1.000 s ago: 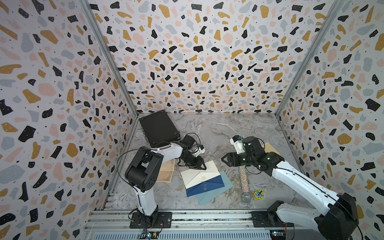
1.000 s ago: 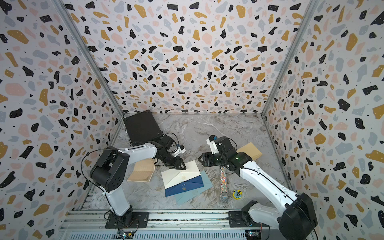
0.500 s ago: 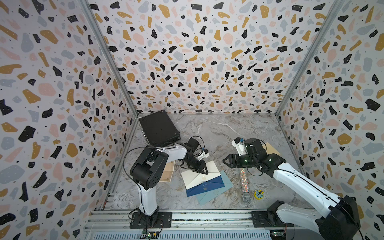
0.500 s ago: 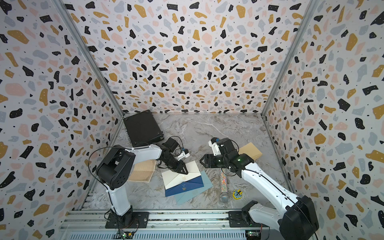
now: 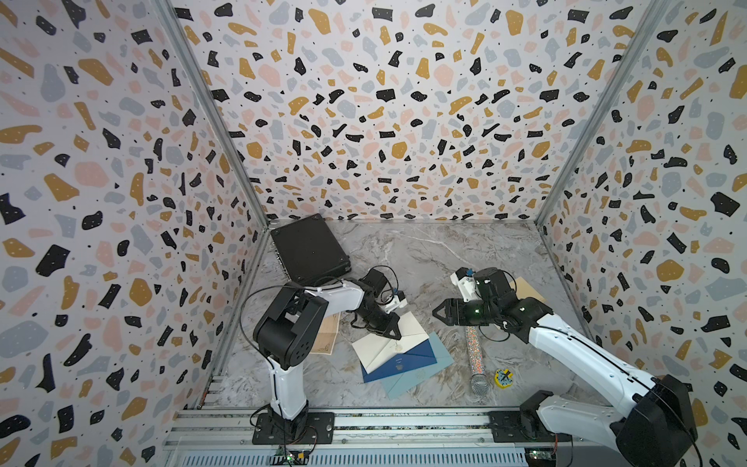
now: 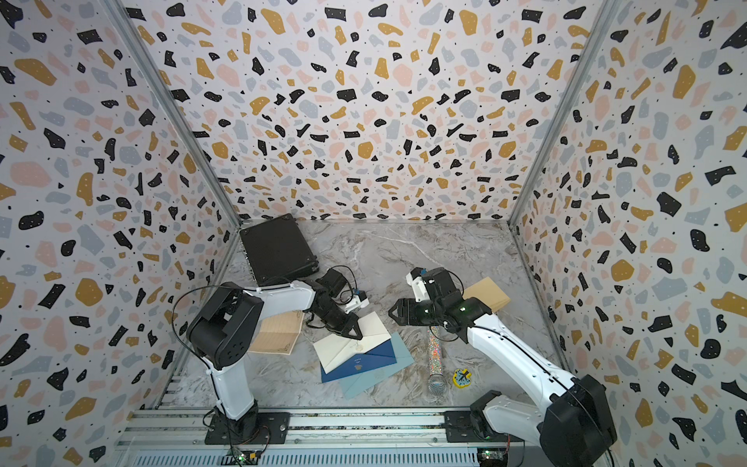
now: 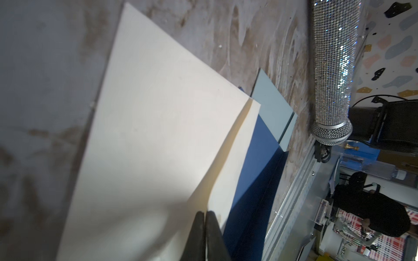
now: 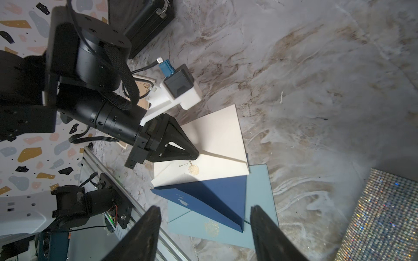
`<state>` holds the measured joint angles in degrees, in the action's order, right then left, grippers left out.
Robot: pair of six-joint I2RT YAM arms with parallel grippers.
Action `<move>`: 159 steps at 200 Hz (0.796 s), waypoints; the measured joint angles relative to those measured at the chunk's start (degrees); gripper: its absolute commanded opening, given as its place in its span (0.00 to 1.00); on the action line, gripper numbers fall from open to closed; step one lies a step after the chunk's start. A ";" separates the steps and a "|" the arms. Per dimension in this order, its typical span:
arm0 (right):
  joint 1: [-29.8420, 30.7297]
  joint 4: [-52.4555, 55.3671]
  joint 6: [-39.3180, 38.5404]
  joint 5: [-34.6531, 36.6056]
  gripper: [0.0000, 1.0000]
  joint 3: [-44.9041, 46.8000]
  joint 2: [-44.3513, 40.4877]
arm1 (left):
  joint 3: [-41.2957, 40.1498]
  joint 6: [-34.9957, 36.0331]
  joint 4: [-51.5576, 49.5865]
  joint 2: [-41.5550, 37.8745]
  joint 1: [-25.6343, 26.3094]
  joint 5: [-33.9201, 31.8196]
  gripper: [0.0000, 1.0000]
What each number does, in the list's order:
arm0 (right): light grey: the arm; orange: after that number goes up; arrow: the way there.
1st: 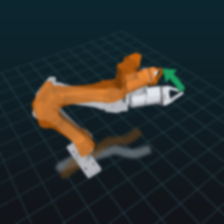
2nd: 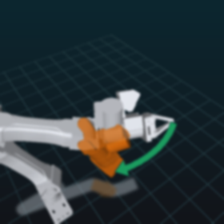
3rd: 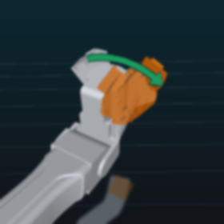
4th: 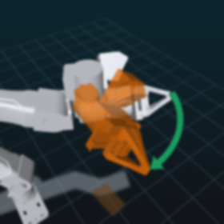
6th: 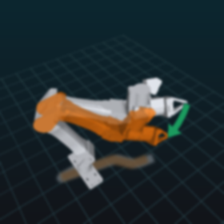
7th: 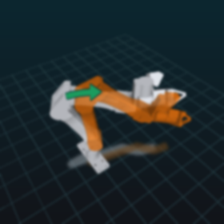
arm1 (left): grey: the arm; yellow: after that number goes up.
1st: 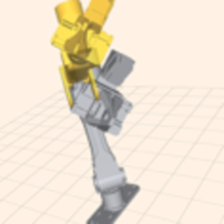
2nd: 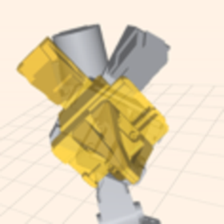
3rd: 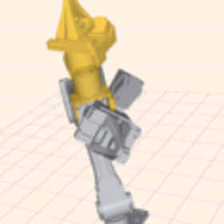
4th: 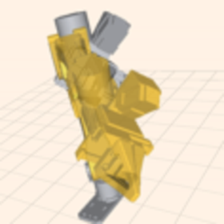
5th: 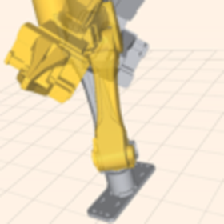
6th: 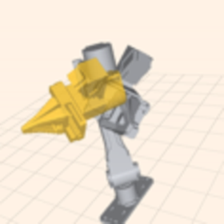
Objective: Take the letter paper out of the envelope
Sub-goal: Pick up the envelope from the envelope.
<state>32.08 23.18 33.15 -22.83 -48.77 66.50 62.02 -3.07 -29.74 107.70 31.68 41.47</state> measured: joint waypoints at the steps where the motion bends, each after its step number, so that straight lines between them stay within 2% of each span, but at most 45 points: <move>1: 0.00 -0.02 0.00 0.00 0.66 0.00 0.00 | 0.00 0.00 0.02 0.00 0.00 0.00 0.00; 45: -0.22 -0.94 0.59 -0.02 0.65 0.02 1.01 | 3.23 -0.83 -0.87 -0.68 -0.04 -3.08 0.00; 85: -0.24 -4.33 2.01 1.84 0.66 0.61 1.42 | 13.25 -5.33 -2.82 -1.57 -2.99 -7.63 0.00; 126: 0.44 -12.94 -0.26 7.21 0.74 4.55 -1.68 | 26.16 -18.23 -3.32 -1.64 -7.39 -13.90 0.00; 159: 5.55 -17.90 -8.76 13.97 0.81 3.72 -1.60 | 34.97 -32.41 -6.78 -1.60 -7.19 -21.51 0.00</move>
<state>37.63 5.28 24.38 -8.86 -45.06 64.90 96.99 -35.48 -36.51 106.10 24.49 19.97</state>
